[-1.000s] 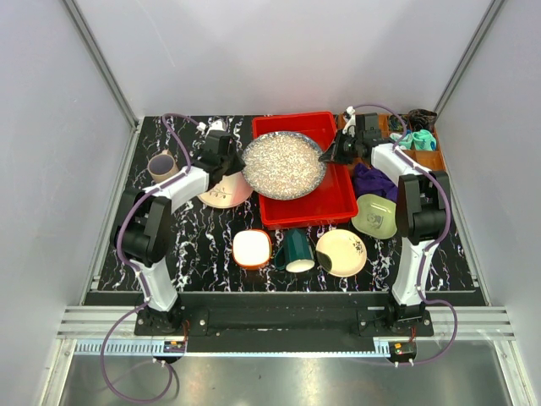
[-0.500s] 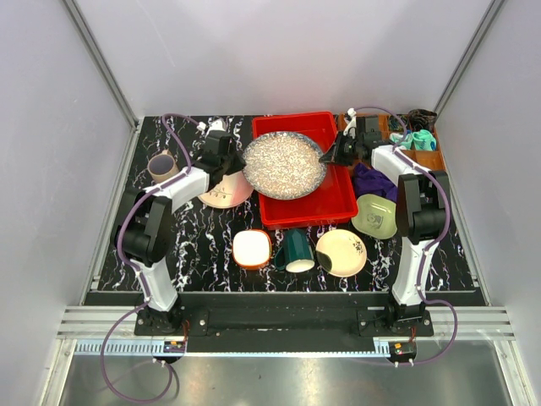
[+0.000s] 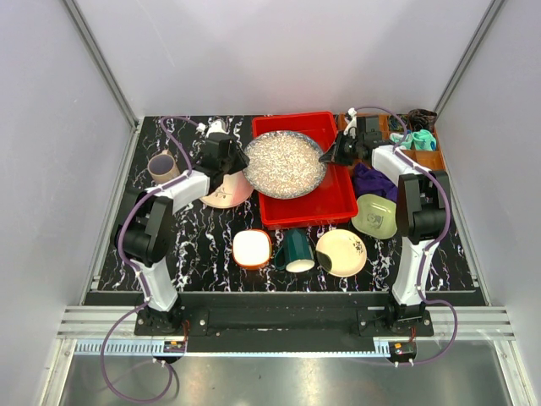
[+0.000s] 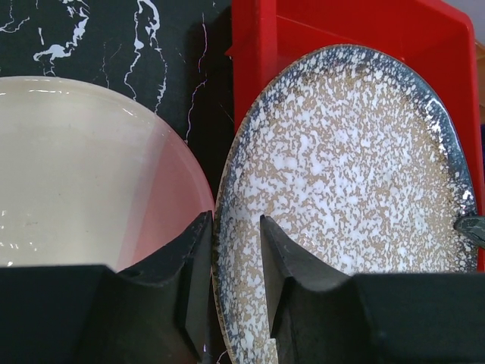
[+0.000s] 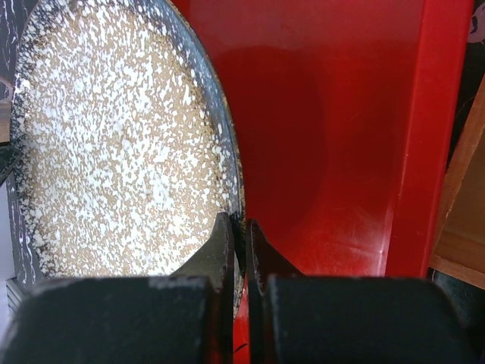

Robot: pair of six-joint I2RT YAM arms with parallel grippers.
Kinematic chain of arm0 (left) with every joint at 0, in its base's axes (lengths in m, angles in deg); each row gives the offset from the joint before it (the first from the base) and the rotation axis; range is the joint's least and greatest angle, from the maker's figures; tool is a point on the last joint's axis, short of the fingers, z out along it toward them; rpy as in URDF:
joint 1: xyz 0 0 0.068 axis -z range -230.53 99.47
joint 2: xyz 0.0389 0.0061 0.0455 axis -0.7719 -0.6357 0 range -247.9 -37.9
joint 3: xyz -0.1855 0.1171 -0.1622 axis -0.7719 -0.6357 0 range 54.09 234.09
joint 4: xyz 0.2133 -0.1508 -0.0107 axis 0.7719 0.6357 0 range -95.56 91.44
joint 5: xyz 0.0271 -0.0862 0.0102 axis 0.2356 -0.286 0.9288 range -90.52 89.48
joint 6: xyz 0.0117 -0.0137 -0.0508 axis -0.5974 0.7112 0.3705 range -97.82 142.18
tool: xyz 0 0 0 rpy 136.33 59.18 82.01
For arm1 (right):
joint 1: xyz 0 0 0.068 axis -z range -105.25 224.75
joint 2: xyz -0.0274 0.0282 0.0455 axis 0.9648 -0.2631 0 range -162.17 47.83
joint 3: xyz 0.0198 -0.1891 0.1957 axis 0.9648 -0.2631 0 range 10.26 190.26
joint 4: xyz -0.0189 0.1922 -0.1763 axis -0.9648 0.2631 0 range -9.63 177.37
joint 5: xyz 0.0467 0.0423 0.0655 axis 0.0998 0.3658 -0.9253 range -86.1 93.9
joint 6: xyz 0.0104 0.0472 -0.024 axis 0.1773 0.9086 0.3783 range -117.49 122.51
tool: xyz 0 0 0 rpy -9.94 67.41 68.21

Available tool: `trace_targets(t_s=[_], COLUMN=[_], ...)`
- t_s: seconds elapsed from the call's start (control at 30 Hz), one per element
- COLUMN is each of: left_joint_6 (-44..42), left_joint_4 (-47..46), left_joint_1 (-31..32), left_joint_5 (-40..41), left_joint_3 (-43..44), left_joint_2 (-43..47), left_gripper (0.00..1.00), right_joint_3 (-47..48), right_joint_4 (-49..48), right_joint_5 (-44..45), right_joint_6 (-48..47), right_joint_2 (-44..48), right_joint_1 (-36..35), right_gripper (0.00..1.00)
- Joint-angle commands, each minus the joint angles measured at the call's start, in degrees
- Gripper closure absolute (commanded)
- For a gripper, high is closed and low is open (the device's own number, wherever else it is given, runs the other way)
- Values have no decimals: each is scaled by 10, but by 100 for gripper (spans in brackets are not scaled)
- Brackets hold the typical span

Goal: Place the mixed dishes into the plastic bin
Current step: Place the plate in the plastic bin.

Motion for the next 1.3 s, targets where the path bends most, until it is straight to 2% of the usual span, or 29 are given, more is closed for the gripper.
trace_targets(t_s=[0.0, 0.9, 1.1, 1.27], left_joint_6=[32, 61, 81, 104], left_joint_4=[-92, -164, -207, -253], left_joint_1=[39, 6, 4, -5], left_joint_5=[-93, -131, -157, -181], left_joint_3=[-2, -83, -91, -107], left_joint_2=[1, -10, -22, -31], left_gripper=[67, 67, 82, 91], right_joint_3=[1, 6, 7, 7], right_joint_4=[-25, -25, -25, -25], right_joint_5=[-65, -72, -75, -81], right_joint_6=[-5, -3, -3, -3], right_joint_2=[15, 8, 5, 1], right_joint_1=[-33, -32, -32, -32], right_gripper=[100, 100, 100, 100])
